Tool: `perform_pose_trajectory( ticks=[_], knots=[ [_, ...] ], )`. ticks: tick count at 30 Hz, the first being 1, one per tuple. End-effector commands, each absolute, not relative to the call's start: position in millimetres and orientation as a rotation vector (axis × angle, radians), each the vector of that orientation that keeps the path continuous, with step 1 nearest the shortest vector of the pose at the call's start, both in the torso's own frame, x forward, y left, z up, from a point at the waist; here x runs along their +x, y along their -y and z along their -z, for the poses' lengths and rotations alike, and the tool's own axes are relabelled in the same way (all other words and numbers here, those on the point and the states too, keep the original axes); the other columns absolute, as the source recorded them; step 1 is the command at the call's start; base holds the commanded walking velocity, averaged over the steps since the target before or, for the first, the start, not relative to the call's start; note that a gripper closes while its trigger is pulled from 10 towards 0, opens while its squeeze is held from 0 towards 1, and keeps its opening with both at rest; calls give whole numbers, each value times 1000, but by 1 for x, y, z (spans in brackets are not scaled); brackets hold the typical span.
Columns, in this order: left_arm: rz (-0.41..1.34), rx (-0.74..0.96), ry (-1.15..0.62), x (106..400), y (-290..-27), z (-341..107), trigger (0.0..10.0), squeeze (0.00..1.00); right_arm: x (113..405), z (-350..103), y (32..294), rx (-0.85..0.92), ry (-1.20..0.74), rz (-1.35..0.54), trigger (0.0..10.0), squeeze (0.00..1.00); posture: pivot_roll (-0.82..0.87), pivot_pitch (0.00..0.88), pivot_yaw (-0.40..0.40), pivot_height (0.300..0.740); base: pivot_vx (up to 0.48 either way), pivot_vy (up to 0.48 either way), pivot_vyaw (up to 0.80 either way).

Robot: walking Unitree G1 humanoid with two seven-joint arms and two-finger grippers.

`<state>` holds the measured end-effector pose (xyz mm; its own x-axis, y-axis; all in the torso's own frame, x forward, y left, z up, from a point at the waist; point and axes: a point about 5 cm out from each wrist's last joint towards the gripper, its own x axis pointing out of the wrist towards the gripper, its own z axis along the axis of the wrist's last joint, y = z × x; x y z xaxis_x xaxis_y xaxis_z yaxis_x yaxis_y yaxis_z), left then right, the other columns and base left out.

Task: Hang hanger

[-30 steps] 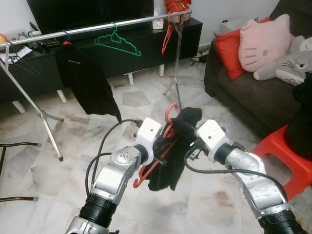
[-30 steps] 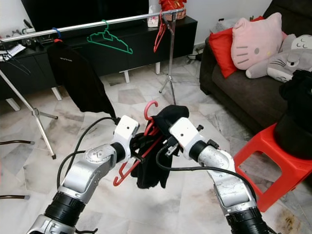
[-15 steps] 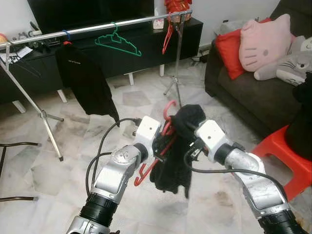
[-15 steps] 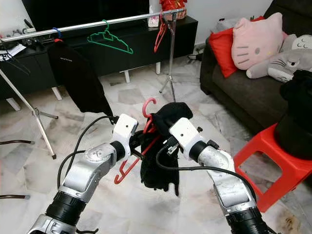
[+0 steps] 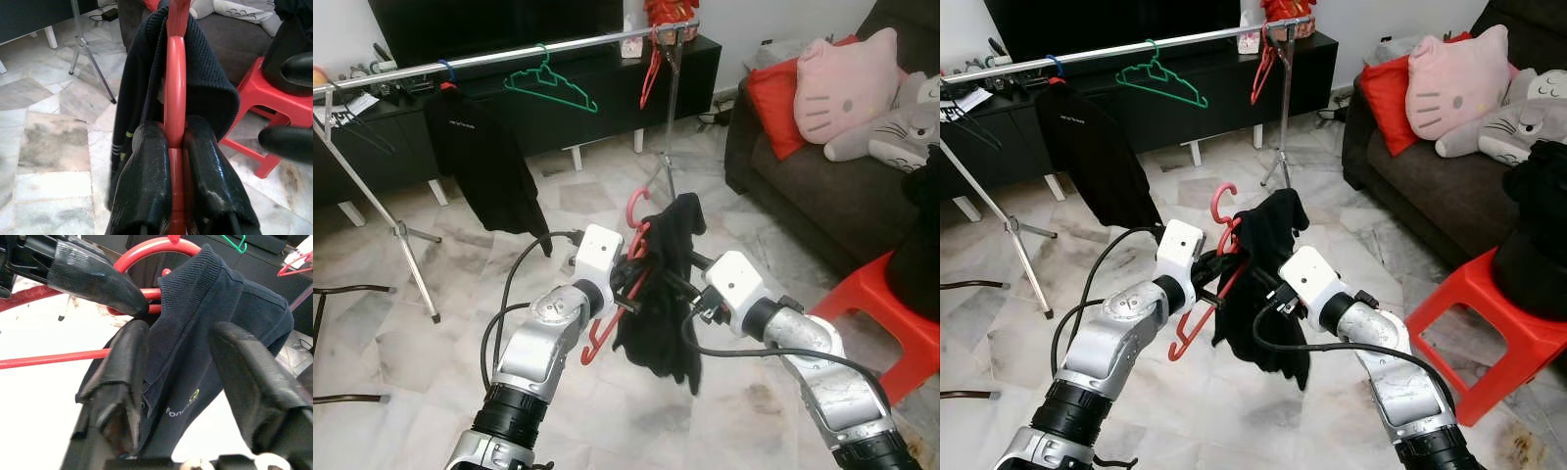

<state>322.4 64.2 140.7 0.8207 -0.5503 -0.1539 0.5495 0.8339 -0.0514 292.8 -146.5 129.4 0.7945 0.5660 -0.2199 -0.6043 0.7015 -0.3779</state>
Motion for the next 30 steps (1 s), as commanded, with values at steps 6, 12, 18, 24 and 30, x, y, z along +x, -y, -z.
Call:
perform_pose_trajectory(
  ticks=[6, 12, 18, 24, 30],
  knots=[
    [602, -33, -93, 326, -63, -154, 10000, 0, 295, -144, 148, -464, -20, -569, 10000, 1000, -102, 43, 19, 740, 0, 0, 0],
    [593, 9, -114, 329, -71, -150, 10000, 0, 309, -165, 180, -425, 33, -290, 10000, 1000, -105, 42, 20, 740, 0, 0, 0],
    [671, 75, -133, 328, -83, -147, 10000, 0, 310, -175, 196, -443, 51, -286, 10000, 1000, -119, 45, 20, 740, 0, 0, 0],
    [852, 169, -154, 319, -94, -141, 10000, 0, 306, -183, 207, -525, 22, -456, 10000, 0, -135, 48, 22, 740, 0, 0, 0],
    [1047, 202, -173, 308, -92, -134, 10000, 0, 304, -198, 220, -433, 36, -628, 10000, 0, -156, 42, 31, 740, 0, 0, 0]
  ],
)
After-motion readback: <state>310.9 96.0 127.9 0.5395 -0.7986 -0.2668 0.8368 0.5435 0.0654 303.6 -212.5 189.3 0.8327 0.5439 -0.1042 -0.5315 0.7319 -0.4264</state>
